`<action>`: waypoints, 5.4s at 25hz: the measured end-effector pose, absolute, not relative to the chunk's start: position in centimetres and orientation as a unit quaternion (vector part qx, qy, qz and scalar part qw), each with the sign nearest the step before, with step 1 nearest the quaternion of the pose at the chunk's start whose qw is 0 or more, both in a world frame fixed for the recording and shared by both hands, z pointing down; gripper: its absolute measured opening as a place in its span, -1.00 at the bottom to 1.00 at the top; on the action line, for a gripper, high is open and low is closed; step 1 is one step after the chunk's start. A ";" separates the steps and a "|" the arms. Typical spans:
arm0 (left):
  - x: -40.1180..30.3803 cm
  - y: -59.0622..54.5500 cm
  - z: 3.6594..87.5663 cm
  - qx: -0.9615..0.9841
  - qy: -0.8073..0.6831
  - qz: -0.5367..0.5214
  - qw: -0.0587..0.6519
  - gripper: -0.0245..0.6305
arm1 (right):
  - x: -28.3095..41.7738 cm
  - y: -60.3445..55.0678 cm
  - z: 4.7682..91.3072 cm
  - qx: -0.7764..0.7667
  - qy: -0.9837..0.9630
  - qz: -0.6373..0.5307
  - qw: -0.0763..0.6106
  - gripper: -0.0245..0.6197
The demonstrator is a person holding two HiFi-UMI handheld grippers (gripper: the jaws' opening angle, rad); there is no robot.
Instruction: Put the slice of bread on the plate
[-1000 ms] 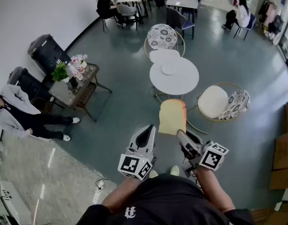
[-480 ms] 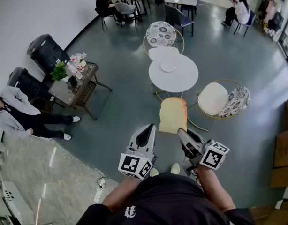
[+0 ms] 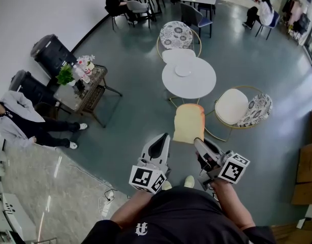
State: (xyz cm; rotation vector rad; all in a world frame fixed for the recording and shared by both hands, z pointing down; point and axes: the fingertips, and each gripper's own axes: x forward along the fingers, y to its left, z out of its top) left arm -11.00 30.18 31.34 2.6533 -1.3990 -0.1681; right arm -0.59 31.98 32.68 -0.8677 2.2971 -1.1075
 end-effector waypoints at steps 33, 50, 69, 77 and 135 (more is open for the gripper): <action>-3.5 24.2 31.5 0.885 -0.460 -0.046 0.052 -0.91 | 7.5 25.4 32.9 -0.321 0.822 -0.396 0.254 -0.66; -8.1 5.8 31.3 0.912 -0.408 -0.041 0.027 -0.92 | 1.9 7.6 32.8 -0.366 0.816 -0.373 0.247 -0.66; -9.4 -10.7 32.2 0.917 -0.396 -0.051 0.030 -0.92 | 0.7 -9.6 34.8 -0.377 0.797 -0.390 0.266 -0.66; -7.9 -19.7 32.5 0.904 -0.421 -0.061 0.026 -0.92 | 1.8 -19.7 37.3 -0.340 0.805 -0.409 0.264 -0.66; -1.8 -38.8 54.1 0.878 -0.451 0.028 0.161 -0.92 | 4.4 -37.7 79.9 -0.454 0.661 -0.597 0.021 -0.37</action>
